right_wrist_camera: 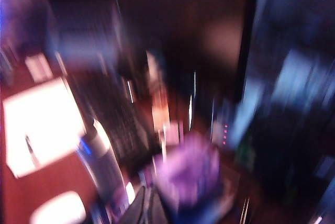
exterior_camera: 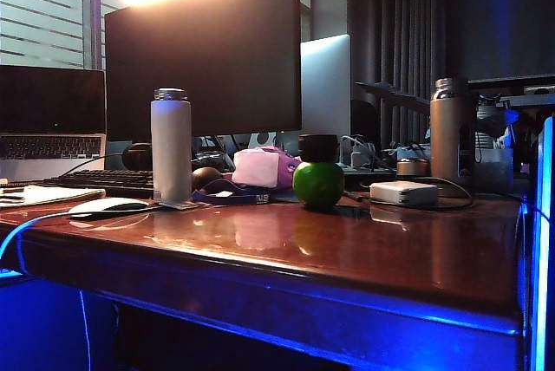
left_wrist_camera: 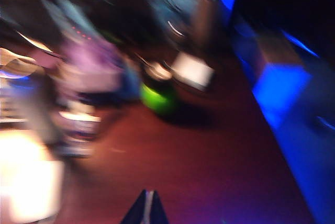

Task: Stack the black thermos bottle cap from the table onto the green apple.

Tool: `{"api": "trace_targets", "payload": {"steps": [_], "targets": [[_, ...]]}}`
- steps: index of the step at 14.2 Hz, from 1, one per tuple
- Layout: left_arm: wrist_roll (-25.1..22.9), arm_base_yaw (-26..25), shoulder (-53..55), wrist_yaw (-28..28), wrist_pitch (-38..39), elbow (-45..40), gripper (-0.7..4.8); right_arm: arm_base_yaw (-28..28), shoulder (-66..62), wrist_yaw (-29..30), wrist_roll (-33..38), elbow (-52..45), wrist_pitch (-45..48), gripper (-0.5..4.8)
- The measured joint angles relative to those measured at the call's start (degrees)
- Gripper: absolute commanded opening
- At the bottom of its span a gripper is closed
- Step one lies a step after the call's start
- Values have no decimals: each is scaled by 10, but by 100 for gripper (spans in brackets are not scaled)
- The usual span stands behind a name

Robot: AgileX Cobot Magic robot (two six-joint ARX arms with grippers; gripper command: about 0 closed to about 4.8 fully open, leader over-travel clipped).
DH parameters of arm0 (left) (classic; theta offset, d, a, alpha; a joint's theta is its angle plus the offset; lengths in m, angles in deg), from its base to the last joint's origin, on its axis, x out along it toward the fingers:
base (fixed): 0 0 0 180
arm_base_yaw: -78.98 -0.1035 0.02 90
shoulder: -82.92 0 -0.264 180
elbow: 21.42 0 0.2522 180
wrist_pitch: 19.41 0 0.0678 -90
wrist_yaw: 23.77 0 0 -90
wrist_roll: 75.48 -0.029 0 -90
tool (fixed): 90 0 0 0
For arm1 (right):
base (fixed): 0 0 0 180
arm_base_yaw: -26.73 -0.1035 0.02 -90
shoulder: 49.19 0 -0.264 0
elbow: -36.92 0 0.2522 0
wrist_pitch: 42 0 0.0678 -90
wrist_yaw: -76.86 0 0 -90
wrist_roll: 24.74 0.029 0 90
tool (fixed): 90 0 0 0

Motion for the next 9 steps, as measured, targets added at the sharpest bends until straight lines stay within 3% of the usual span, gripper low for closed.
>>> {"api": "trace_targets", "payload": {"steps": [3,5,9], "targets": [[12,0,-109,-91,37,-2,-4,-11,123,-1,-26,3,-24,-6],[24,0,-202,-151,63,-59,-4,-11,180,-12,-31,4,-76,-6],[66,0,-433,-182,30,-311,-4,-11,240,-14,-34,2,-226,-6]]}}
